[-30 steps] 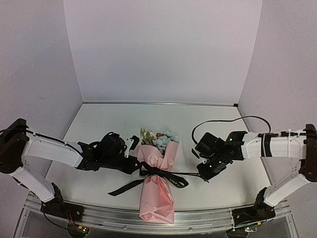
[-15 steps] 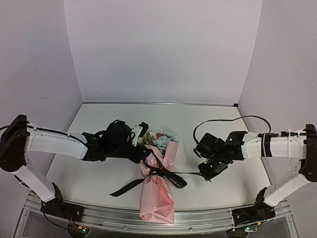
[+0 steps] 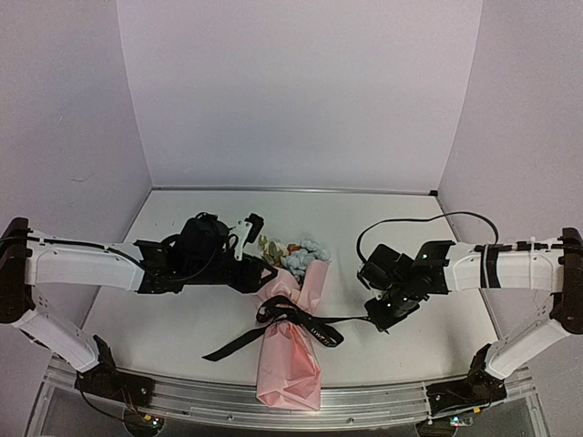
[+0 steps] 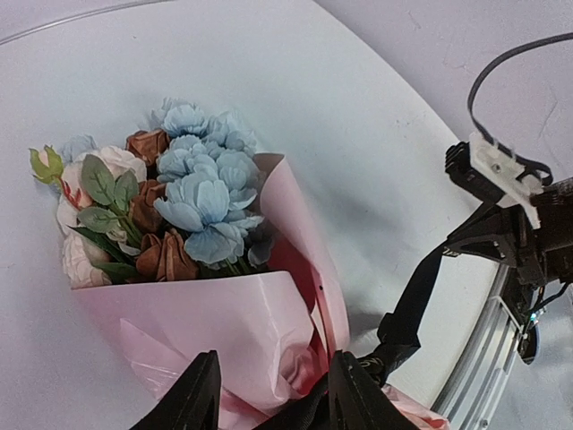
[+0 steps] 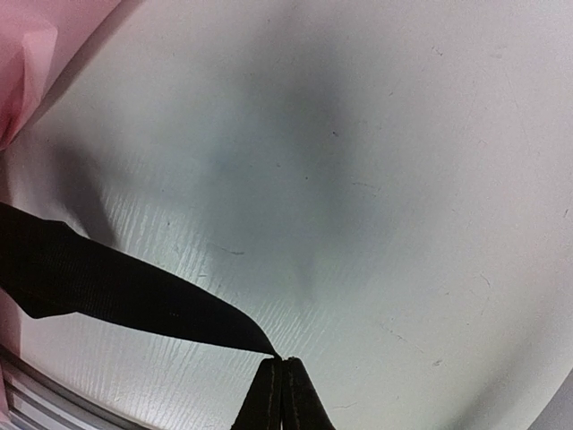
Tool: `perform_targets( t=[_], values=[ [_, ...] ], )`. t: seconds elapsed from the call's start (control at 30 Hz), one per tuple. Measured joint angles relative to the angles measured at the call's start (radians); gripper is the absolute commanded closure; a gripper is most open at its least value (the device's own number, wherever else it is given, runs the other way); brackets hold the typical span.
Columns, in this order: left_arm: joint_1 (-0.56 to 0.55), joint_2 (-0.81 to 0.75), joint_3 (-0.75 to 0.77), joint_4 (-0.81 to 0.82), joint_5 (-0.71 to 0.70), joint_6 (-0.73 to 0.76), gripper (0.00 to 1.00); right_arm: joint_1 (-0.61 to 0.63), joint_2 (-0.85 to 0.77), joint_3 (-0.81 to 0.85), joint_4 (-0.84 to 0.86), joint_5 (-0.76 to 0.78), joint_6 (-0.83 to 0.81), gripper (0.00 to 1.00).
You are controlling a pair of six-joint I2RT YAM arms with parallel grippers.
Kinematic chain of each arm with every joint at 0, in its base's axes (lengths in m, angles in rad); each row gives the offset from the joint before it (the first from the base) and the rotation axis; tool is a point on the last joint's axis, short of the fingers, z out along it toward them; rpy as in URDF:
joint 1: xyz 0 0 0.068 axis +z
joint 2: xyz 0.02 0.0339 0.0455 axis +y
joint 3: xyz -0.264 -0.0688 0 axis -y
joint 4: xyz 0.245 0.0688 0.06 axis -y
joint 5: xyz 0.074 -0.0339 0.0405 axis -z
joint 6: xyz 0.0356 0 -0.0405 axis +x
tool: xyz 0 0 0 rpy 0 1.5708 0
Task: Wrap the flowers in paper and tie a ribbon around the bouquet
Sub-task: Adjust the right side of the half-tied ribbon on the folded bouquet, then tie the half-tied ribbon around the folded bouquet.
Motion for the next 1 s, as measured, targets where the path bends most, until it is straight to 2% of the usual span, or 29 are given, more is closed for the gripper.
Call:
perform_targets(
  t=[0.2,0.63,0.77,1.0],
  values=[
    [0.007,-0.084,-0.066,-0.004,-0.011,-0.033,0.65,0.0,0.0,0.006,-0.002,0.0,0.0,1.0],
    [0.001,-0.176,-0.339,0.033,0.085,-0.112,0.61,0.0,0.0,0.008,-0.004,-0.002,0.001,1.0],
    [-0.015,-0.161,-0.347,0.084,0.096,-0.132,0.61,0.0,0.0,0.01,-0.004,-0.002,0.001,1.0],
    [-0.025,-0.042,-0.346,0.181,0.094,-0.176,0.63,0.0,0.0,0.011,-0.004,-0.002,0.003,1.0]
  ],
)
